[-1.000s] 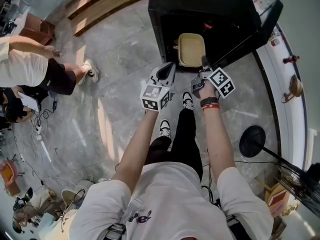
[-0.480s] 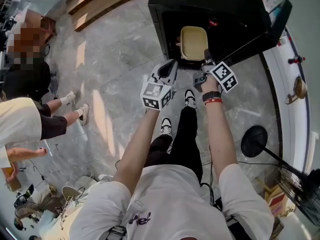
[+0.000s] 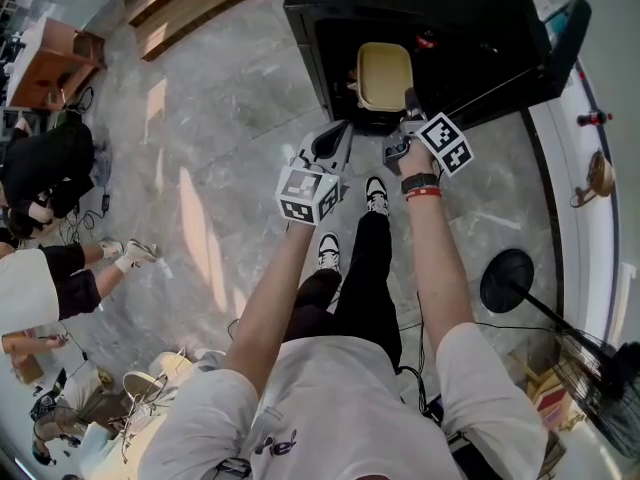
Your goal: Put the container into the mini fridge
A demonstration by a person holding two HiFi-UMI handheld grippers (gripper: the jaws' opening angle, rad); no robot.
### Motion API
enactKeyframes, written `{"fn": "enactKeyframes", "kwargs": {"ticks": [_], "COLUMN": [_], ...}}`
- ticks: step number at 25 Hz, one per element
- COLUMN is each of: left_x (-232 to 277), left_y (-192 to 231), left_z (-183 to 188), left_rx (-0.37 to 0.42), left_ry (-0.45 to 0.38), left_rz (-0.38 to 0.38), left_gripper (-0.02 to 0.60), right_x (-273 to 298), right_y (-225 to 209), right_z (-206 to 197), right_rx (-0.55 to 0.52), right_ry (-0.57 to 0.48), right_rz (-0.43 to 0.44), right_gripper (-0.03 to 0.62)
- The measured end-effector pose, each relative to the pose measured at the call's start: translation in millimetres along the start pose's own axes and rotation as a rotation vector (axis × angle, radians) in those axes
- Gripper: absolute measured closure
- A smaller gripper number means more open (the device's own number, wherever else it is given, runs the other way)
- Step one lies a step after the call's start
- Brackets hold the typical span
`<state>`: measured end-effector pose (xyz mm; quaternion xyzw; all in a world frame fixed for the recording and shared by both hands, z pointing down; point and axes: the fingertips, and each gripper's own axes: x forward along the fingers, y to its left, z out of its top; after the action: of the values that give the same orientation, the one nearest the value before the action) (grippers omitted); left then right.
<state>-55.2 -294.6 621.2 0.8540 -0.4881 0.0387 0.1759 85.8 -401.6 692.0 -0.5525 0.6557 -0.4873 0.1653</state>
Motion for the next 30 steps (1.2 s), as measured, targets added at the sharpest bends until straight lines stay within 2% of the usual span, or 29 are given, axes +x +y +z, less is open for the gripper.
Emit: {"fn": "enactKeyframes", "kwargs": {"ticks": [13, 30], "left_x": [12, 2], "left_y": [4, 15], "left_z": [-19, -20], "left_rx": [0.003, 0.024], "left_ry": [0.015, -0.002], "left_rz": [-0.005, 0.003], "left_gripper": [0.561, 0.561], "right_x": [46, 105], "right_y": [-4, 3], "right_z": [6, 21], "right_rx": [0.003, -0.041], "right_ry": [-0.016, -0.048], "right_rz": [0.03, 0.039], "right_gripper": [0.537, 0.537]}}
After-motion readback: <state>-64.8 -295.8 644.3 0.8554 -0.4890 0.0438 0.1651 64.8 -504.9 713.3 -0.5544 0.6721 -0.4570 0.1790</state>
